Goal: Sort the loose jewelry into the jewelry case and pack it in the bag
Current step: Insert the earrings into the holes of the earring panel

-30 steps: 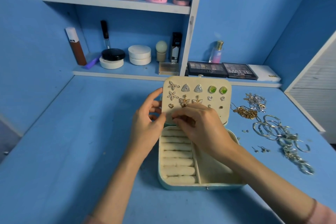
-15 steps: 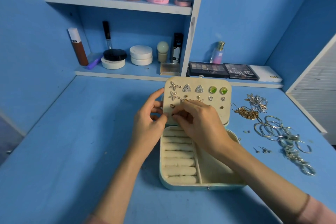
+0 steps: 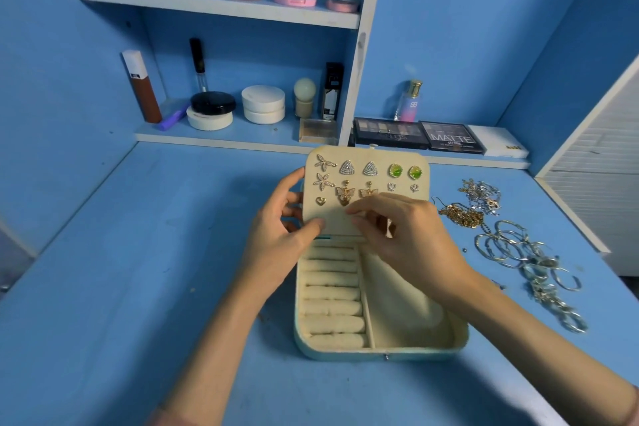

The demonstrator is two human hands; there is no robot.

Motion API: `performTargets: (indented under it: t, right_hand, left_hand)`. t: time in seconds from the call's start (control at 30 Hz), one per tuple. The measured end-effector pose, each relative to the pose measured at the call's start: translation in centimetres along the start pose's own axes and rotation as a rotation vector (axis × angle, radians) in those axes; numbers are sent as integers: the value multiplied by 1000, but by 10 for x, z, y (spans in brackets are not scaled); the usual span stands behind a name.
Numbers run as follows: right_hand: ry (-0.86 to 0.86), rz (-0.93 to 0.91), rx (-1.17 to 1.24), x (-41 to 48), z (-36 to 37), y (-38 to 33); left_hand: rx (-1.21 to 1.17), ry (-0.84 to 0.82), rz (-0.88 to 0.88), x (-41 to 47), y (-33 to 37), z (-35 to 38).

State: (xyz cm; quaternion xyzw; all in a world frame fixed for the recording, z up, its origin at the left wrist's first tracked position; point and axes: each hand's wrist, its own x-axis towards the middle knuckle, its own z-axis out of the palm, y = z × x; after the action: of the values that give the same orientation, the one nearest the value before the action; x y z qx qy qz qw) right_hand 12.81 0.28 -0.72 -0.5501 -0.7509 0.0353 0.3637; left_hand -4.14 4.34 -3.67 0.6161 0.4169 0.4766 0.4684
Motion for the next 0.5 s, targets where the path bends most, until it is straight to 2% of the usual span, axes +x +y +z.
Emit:
performTargets:
  t: [0.33, 0.5]
  right_hand:
    - [-11, 253, 53, -9, -65, 40]
    - [-111, 336, 1, -16, -80, 70]
  left_hand:
    - [-25, 38, 33, 0, 2, 2]
    - [-14, 45, 48, 2, -2, 1]
